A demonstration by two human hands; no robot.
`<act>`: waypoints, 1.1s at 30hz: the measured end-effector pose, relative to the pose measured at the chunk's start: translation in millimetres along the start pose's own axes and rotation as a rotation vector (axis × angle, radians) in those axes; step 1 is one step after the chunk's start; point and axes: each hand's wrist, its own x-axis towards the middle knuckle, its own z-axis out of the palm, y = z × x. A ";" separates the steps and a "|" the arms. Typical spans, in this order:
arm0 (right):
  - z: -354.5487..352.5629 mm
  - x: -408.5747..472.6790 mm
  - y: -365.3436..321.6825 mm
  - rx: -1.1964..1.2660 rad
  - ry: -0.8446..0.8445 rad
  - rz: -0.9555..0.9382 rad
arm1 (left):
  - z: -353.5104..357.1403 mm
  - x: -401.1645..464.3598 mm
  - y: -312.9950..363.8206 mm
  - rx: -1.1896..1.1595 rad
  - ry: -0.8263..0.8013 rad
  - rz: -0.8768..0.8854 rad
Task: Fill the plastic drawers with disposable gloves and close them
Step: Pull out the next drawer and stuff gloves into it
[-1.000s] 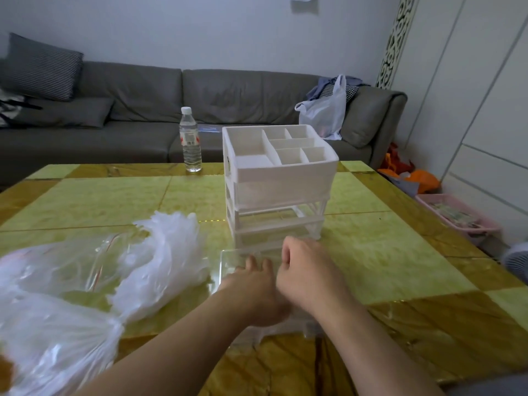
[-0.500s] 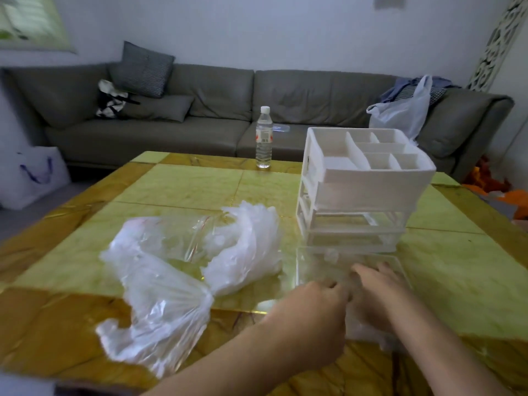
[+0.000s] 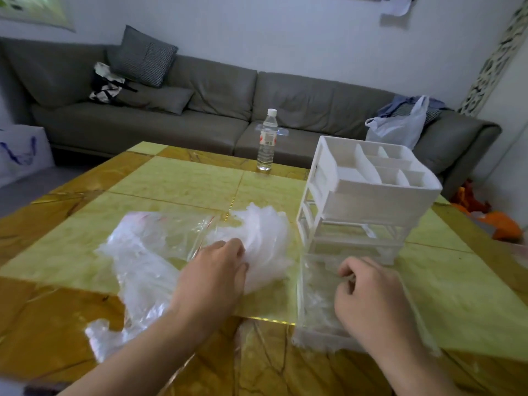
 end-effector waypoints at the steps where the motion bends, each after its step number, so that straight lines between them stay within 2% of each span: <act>1: 2.2 -1.3 -3.9 0.032 0.018 -0.028 | -3.6 0.4 0.1 -0.039 0.027 -0.014; 5: 9.8 -8.3 -28.2 0.187 0.047 -0.184 | -15.3 1.8 -2.8 -0.124 0.072 -0.030; 8: 13.6 -17.7 -54.3 0.298 -0.088 -0.305 | -19.6 2.1 -7.2 -0.183 0.039 -0.018; 10: 20.7 -21.1 -69.0 0.348 -0.196 -0.304 | -20.7 1.3 -9.7 -0.199 0.000 -0.026; 18: 38.3 -6.3 -92.3 0.764 -0.248 0.173 | -31.3 -0.4 -9.9 -0.584 -0.138 -0.153; 26: 39.5 1.4 -79.0 1.010 -0.177 0.369 | -36.8 6.4 -17.9 -0.919 -0.118 -0.447; 33: 30.9 5.1 -70.2 1.309 -0.231 0.520 | -34.7 8.8 -16.0 -1.003 -0.098 -0.524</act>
